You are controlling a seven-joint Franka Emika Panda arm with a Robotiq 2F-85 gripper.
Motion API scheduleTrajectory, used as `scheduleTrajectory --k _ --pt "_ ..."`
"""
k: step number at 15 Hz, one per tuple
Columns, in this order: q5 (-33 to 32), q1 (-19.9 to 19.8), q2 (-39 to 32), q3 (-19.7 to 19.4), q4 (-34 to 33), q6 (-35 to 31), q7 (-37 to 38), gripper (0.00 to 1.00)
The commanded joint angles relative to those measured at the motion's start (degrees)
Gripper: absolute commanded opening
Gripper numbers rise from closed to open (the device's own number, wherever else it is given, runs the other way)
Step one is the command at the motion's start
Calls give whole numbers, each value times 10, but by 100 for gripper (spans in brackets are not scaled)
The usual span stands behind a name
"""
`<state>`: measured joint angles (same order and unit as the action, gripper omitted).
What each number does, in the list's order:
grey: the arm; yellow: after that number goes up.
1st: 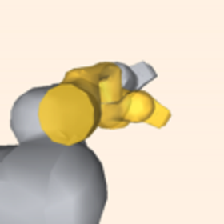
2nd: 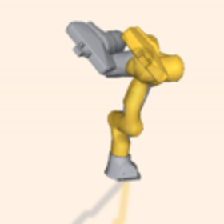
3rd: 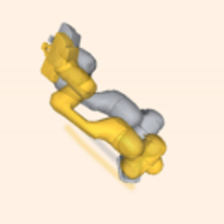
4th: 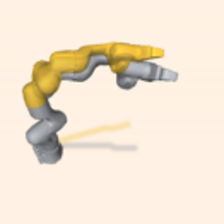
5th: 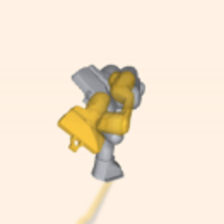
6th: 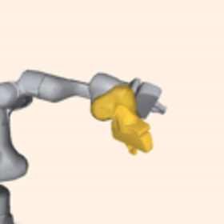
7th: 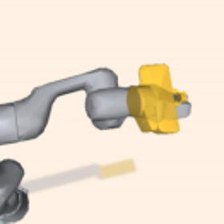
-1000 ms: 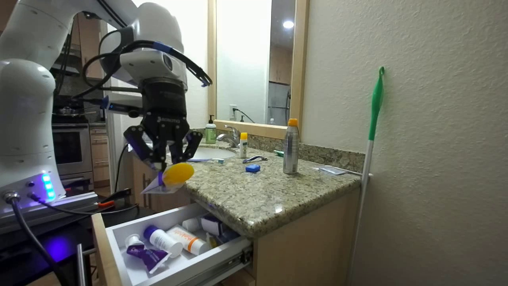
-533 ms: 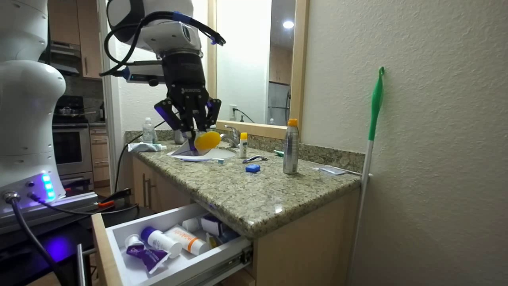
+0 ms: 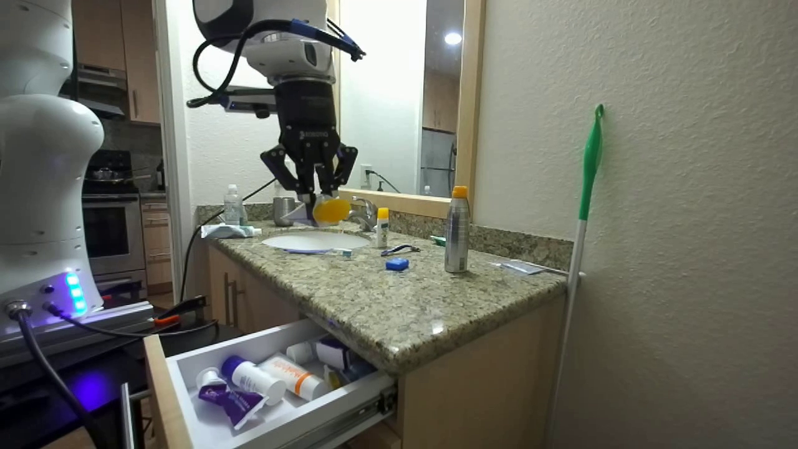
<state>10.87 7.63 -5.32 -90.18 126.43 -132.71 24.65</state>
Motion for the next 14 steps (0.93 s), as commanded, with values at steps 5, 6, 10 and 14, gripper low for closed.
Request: scheduleTrajectory --k 5,6,10,14 --pt "132 -31 -29 81 -107 150 147 5" --pt "137 -63 -27 134 -90 103 178 5" --pt "213 -147 -123 264 -62 -47 231 5" --pt "160 -211 -135 344 -67 -28 270 22"
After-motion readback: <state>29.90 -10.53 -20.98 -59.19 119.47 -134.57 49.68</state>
